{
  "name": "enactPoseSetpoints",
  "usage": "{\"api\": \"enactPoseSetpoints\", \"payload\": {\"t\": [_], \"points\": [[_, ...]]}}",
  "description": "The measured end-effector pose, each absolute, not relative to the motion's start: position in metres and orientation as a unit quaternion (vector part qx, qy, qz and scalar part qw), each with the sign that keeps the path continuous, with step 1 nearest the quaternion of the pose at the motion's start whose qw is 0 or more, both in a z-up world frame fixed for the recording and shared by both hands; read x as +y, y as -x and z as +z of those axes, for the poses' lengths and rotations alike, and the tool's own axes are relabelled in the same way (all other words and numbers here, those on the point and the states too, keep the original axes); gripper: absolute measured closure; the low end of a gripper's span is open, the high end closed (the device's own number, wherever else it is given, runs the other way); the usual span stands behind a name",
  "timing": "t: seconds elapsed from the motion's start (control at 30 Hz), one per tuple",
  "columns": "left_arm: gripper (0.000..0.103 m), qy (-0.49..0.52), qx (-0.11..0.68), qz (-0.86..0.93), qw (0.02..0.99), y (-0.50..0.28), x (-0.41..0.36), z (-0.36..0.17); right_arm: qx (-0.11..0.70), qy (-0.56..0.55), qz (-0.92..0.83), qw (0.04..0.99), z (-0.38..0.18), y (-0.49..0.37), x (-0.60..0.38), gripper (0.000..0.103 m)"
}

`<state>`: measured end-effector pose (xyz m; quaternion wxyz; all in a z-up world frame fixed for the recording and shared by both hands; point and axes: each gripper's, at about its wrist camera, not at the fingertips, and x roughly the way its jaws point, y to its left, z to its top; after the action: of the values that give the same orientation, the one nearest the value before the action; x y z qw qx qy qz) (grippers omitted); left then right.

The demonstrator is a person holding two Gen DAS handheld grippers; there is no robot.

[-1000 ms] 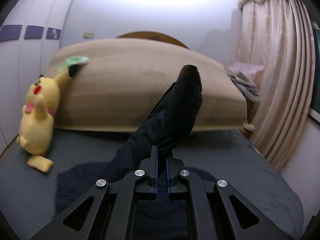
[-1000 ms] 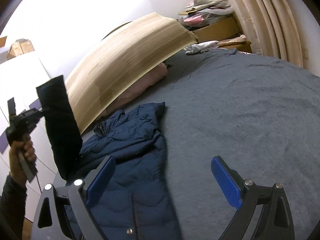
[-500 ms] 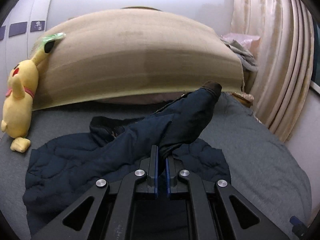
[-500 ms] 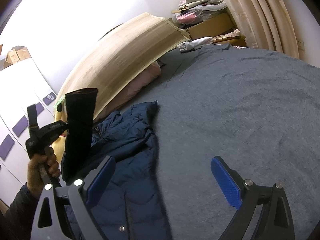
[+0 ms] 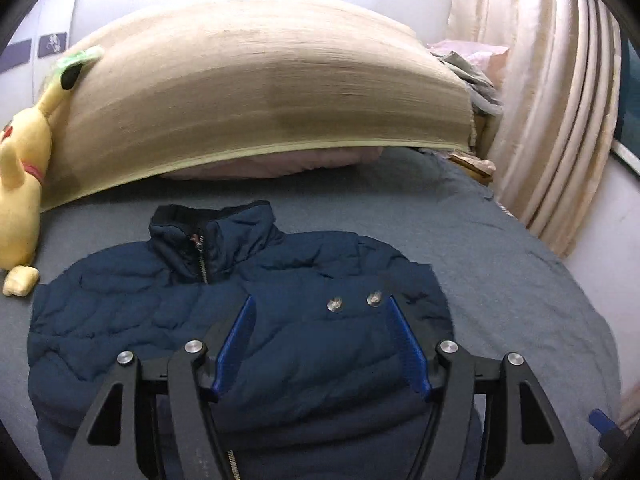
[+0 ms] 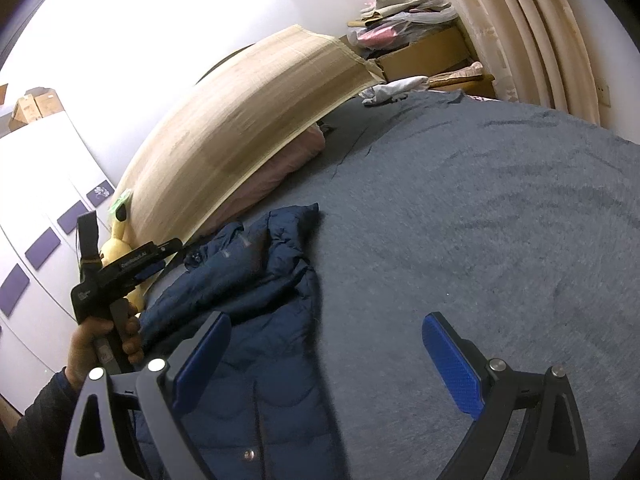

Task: Fold large clothes

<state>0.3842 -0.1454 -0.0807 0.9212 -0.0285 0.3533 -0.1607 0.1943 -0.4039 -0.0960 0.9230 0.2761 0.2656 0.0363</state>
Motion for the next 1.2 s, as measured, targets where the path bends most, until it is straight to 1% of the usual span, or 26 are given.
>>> {"api": "enactPoseSetpoints", "payload": {"t": [0.1,0.2,0.3,0.33,0.43,0.6,0.7,0.8,0.87,0.9,0.93,0.97,1.03,1.07,1.1,1.2], "points": [[0.035,0.030,0.344,-0.169,0.923,-0.377,-0.130,-0.070,0.266,-0.278,0.039,0.922,-0.092,-0.197,-0.403,0.005],[0.034,0.028,0.327,-0.160,0.931,-0.364,-0.098,-0.060,0.263,-0.286,0.053,0.920,-0.083,-0.204,-0.400,0.005],[0.026,0.034,0.310,-0.123,0.942,-0.351,-0.048,-0.060,0.275,-0.308,0.094,0.906,-0.076,-0.226,-0.390,0.003],[0.026,0.038,0.309,-0.110,0.944,-0.349,-0.033,-0.061,0.286,-0.327,0.120,0.893,-0.076,-0.240,-0.385,0.003],[0.026,0.069,0.334,-0.058,0.938,-0.351,0.023,-0.077,0.308,-0.364,0.150,0.866,-0.081,-0.277,-0.370,0.003],[0.026,0.125,0.357,0.006,0.925,-0.354,0.085,-0.102,0.368,-0.477,0.210,0.770,-0.115,-0.361,-0.326,0.003],[0.026,0.159,0.373,0.033,0.914,-0.353,0.109,-0.121,0.385,-0.484,0.186,0.763,-0.128,-0.391,-0.306,0.003],[0.026,0.170,0.387,0.047,0.905,-0.357,0.121,-0.137,0.395,-0.493,0.151,0.760,-0.143,-0.414,-0.296,0.004],[0.026,0.172,0.396,0.051,0.901,-0.360,0.125,-0.148,0.408,-0.494,0.137,0.756,-0.151,-0.424,-0.292,0.006],[0.026,0.172,0.405,0.054,0.896,-0.362,0.126,-0.154,0.418,-0.490,0.119,0.756,-0.155,-0.427,-0.291,0.018],[0.026,0.173,0.410,0.054,0.894,-0.364,0.127,-0.158,0.425,-0.485,0.105,0.757,-0.157,-0.429,-0.289,0.034],[0.026,0.173,0.414,0.054,0.892,-0.366,0.127,-0.163,0.432,-0.473,0.096,0.761,-0.156,-0.432,-0.288,0.070],[0.026,0.171,0.415,0.055,0.892,-0.366,0.128,-0.167,0.437,-0.437,0.090,0.781,-0.145,-0.434,-0.283,0.078],[0.026,0.170,0.415,0.053,0.892,-0.366,0.127,-0.168,0.431,-0.408,0.088,0.800,-0.134,-0.433,-0.279,0.085],[0.026,0.168,0.414,0.053,0.893,-0.365,0.127,-0.167,0.417,-0.360,0.080,0.831,-0.112,-0.428,-0.272,0.089],[0.026,0.160,0.401,0.051,0.900,-0.362,0.127,-0.160,0.363,-0.253,0.073,0.894,-0.063,-0.408,-0.250,0.090]]}}
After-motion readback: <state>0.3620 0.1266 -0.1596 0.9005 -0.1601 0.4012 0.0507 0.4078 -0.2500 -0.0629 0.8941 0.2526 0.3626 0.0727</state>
